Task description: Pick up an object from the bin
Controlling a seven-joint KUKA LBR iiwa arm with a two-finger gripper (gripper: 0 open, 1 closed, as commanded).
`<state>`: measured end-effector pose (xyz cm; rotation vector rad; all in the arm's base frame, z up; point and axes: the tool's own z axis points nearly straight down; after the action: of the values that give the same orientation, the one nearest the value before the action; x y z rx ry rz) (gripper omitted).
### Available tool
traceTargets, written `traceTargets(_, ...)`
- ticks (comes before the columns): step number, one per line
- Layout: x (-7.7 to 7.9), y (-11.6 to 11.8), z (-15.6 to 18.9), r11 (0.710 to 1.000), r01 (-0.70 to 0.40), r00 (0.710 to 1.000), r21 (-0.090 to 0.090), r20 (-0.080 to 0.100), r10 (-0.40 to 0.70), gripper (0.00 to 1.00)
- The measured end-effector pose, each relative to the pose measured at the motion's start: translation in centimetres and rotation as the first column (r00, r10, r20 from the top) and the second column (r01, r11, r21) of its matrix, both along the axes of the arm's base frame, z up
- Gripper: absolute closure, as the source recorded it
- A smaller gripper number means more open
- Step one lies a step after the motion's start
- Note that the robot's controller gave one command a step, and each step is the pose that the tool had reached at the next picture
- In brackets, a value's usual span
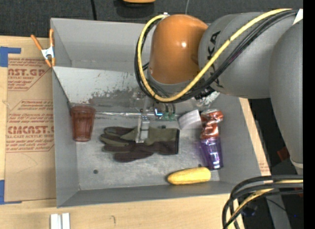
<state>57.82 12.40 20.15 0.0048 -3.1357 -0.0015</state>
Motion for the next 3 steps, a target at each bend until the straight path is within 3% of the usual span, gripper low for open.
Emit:
traceTargets(2, 0.1, -0.1, 0.5, 1.0, 0.001, 1.0, 0.001, 0.008, -0.001, 0.0)
traceTargets(3, -5.2, 0.3, -3.9, 0.99, -0.139, 0.99, -0.001, 0.009, 0.139, 0.0)
